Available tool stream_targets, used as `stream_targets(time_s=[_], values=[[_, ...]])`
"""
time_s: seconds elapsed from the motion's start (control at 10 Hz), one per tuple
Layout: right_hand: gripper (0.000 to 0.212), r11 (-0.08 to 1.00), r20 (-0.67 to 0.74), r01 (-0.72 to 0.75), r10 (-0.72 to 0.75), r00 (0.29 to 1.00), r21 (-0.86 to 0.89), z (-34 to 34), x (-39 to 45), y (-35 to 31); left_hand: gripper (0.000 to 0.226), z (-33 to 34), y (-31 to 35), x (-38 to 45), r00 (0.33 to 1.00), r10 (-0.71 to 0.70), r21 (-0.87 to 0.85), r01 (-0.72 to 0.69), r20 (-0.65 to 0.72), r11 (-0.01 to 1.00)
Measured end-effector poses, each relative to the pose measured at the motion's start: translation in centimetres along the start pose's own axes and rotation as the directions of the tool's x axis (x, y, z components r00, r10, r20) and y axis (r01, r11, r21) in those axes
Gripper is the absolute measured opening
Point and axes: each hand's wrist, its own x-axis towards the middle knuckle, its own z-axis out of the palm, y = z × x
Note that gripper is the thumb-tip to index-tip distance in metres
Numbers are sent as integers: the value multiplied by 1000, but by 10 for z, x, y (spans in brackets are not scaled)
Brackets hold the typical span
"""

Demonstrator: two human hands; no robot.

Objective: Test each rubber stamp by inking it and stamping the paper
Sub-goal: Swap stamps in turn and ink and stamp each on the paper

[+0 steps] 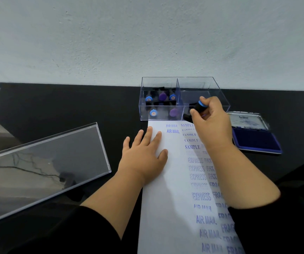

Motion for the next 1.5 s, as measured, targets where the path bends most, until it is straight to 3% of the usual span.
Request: stream_targets(time_s=[0.3, 0.6, 0.8, 0.9, 1.0, 1.1, 1.3, 1.5], values=[[29, 1000, 4, 16, -16, 1000, 11, 1, -2, -3, 58, -1, 0, 1, 1000, -8, 22, 8, 10, 1000], [28, 985, 55, 26, -36, 998, 171, -5, -10, -10, 59, -3, 3, 0, 998, -32, 51, 29, 48, 998], [29, 981, 106, -26, 5, 994, 193, -28, -1, -20, 57, -18, 15, 3, 998, -37, 199, 27, 51, 980], [27, 994, 122, 14, -28, 992, 111, -43, 13, -30, 47, -33, 26, 9, 999, 23, 267, -13, -33, 964], [21, 996, 139, 75, -80, 987, 40, -53, 31, -40, 40, -45, 38, 19, 967, 150, 261, -94, -206, 961], [11, 992, 180, 124, -119, 976, -13, -56, 53, -47, 42, -58, 47, 36, 913, 205, 126, -170, -354, 977], [22, 974, 312, 138, -77, 947, -182, -47, 96, -45, 47, -78, 52, 89, 915, 191, 66, -179, -357, 982], [34, 933, 414, 166, -21, 910, -318, -25, 128, -36, 57, -78, 34, 127, 979, 117, 133, -95, -166, 987]])
